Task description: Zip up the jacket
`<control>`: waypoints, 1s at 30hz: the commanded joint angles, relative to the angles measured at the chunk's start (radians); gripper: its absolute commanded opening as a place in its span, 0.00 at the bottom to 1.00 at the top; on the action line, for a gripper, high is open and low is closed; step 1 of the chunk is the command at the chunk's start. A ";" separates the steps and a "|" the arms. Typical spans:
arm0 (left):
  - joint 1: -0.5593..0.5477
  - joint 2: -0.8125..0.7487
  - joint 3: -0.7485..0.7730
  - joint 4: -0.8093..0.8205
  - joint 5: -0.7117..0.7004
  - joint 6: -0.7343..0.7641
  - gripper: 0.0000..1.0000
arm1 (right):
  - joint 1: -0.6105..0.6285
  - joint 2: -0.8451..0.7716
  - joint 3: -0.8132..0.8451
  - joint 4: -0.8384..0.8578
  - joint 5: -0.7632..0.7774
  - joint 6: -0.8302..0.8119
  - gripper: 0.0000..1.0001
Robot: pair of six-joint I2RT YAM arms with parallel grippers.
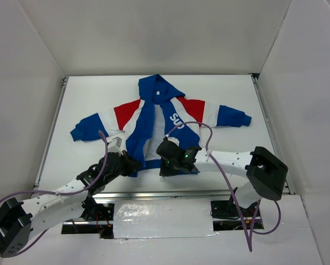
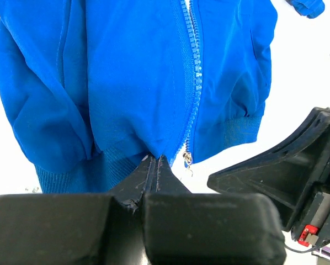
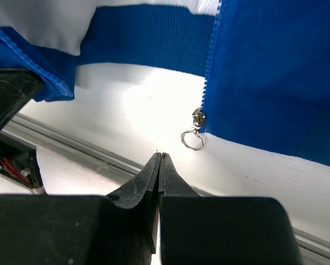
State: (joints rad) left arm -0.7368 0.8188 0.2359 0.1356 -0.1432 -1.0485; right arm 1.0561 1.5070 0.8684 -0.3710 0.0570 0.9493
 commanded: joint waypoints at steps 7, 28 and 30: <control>0.005 0.006 0.014 0.048 0.024 0.021 0.00 | 0.008 0.002 -0.049 -0.071 0.119 0.031 0.00; 0.007 0.026 0.013 0.064 0.030 0.019 0.00 | 0.047 0.122 -0.010 0.017 0.037 0.026 0.00; 0.008 0.028 0.011 0.065 0.033 0.018 0.00 | 0.051 0.128 -0.002 0.024 0.026 0.026 0.00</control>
State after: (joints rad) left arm -0.7353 0.8494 0.2359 0.1596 -0.1204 -1.0466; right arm 1.0935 1.6085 0.8391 -0.3576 0.0952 0.9779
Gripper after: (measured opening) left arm 0.036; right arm 0.006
